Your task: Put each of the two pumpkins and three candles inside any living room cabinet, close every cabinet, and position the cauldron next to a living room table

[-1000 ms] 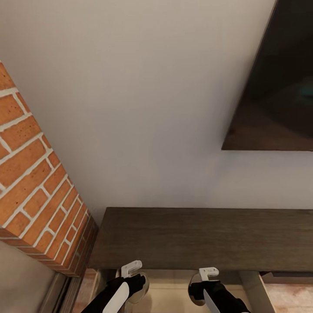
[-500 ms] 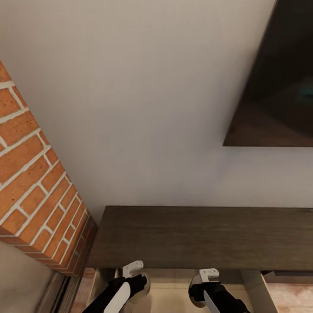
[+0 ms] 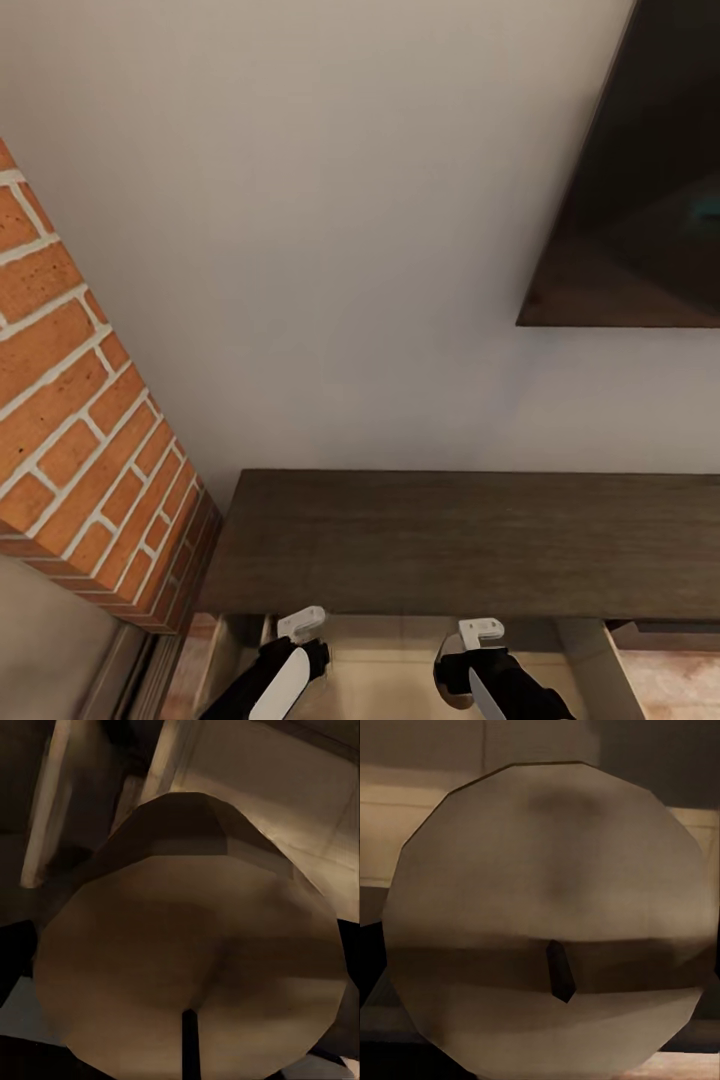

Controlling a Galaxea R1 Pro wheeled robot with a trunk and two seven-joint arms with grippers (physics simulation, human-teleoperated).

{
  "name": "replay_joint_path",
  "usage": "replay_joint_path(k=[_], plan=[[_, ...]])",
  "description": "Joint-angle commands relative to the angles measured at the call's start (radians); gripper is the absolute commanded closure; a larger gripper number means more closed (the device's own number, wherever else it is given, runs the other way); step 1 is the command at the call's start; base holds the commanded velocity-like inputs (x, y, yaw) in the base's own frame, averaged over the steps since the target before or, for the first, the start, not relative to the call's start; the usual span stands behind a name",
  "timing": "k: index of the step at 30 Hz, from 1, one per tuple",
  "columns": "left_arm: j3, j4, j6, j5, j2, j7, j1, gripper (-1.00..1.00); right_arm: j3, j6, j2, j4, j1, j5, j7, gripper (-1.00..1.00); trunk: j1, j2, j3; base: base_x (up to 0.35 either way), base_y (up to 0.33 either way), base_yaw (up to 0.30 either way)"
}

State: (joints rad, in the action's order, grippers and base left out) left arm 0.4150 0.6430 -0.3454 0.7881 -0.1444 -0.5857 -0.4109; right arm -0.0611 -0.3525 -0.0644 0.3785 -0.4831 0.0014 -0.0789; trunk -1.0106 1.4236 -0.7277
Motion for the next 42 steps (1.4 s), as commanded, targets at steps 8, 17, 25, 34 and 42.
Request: replay_joint_path(k=[8, 17, 25, 34, 42], plan=[[0.001, 0.005, 0.008, 0.005, -0.005, -0.104, 0.000, 1.00, 0.000, 0.000, -0.001, -0.011, 0.000, 0.000, -0.002, 1.00, -0.031, 0.056, -0.025, 0.000, 0.000, 0.000], [0.001, 0.004, 0.007, 0.005, -0.004, -0.026, 0.000, 1.00, -0.001, 0.002, -0.004, -0.026, 0.000, 0.000, 0.007, 1.00, -0.065, 0.119, -0.053, 0.000, 0.000, 0.000], [-0.002, -0.001, 0.006, 0.006, -0.001, 0.033, 0.000, 1.00, -0.002, 0.005, -0.003, -0.038, -0.002, 0.001, 0.021, 1.00, -0.096, 0.175, -0.078, 0.000, 0.000, 0.000], [-0.002, -0.002, 0.006, 0.040, 0.000, 0.032, 0.000, 1.00, -0.003, 0.011, -0.010, -0.037, -0.002, 0.002, 0.021, 1.00, -0.130, 0.238, -0.107, 0.000, 0.000, 0.000], [-0.002, -0.001, 0.006, 0.040, 0.000, 0.032, 0.000, 1.00, -0.003, 0.054, -0.011, -0.036, -0.002, 0.003, 0.022, 1.00, -0.161, 0.294, -0.132, 0.000, 0.000, 0.000]])
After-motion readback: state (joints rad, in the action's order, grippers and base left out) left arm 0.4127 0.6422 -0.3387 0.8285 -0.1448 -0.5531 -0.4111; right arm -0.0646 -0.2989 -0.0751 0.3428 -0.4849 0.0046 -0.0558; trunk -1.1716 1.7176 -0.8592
